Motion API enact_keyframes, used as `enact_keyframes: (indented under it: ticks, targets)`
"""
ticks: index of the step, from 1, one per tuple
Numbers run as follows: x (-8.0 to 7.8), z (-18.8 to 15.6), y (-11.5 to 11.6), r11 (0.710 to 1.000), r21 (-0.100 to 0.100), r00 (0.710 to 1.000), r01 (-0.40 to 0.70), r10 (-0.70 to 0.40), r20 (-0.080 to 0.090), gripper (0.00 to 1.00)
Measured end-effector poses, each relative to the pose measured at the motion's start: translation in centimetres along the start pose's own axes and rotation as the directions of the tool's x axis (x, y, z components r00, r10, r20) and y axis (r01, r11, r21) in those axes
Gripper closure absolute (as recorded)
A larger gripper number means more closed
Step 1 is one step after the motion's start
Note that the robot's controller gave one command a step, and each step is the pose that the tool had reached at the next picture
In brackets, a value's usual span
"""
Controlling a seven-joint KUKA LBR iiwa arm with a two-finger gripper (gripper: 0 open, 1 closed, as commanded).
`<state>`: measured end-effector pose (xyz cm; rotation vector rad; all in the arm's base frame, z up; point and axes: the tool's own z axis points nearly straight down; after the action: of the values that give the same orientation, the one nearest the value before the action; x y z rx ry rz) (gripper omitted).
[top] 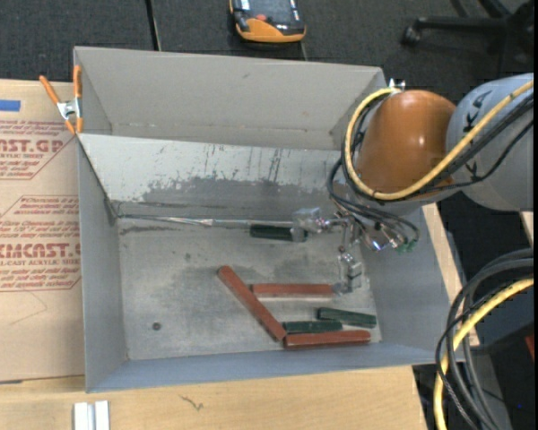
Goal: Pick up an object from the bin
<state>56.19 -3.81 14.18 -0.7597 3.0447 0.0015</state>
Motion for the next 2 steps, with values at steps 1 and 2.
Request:
enact_keyframes:
  ticks: [1,2]
  targets:
    - [-2.22,0.15,2.76,0.998,0.001,0.998,0.065,-0.065,-0.002,0.0]
    - [-2.48,0.9,3.17,1.0,-0.004,1.0,-0.001,0.001,0.001,0.0]
